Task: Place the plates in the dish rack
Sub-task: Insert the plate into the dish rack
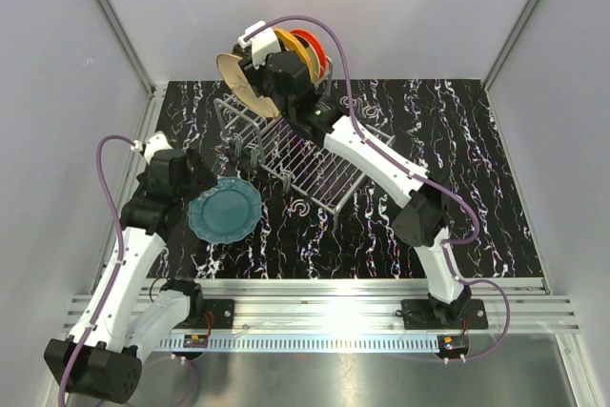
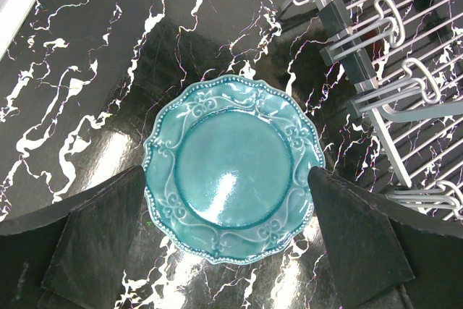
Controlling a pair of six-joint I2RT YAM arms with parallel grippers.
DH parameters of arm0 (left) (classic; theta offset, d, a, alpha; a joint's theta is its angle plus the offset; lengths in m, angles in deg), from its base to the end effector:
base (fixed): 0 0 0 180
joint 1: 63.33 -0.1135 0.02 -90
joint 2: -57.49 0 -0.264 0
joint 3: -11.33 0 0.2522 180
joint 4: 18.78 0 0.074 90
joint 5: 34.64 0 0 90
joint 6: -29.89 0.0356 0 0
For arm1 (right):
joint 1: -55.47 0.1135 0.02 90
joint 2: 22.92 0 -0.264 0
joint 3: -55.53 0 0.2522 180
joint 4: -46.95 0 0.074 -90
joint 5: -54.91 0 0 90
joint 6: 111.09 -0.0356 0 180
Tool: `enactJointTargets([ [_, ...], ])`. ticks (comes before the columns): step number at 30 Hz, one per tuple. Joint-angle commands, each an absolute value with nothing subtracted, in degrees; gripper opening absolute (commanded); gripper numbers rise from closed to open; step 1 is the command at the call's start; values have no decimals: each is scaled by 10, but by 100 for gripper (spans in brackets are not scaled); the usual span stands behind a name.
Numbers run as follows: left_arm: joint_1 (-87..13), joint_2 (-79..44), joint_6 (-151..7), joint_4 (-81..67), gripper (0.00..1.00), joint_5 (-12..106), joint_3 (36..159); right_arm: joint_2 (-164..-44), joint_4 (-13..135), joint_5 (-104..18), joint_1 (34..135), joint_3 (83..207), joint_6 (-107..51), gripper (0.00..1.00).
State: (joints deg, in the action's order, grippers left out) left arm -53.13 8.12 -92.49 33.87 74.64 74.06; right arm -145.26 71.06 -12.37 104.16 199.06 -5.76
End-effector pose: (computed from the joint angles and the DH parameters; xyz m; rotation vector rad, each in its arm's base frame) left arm 0.1760 -0.0197 0.3040 -0.5982 2.1292 -0.0304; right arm 0.3424 0.3688 0.4223 -0.5856 1.5097 0.1277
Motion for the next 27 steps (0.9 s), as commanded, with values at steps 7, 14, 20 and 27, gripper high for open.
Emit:
enactJointTargets([
  [7, -530, 81, -915, 316, 99, 748, 740, -1424, 729, -134, 1008, 2014, -69, 60],
  [14, -530, 81, -913, 316, 99, 748, 740, -1415, 742, -159, 1019, 2009, -64, 63],
  [20, -530, 81, -914, 316, 99, 747, 740, -1409, 746, -159, 1023, 2012, -65, 64],
  [27, -530, 80, -914, 317, 99, 747, 740, -1383, 743, -174, 1037, 1990, -58, 67],
])
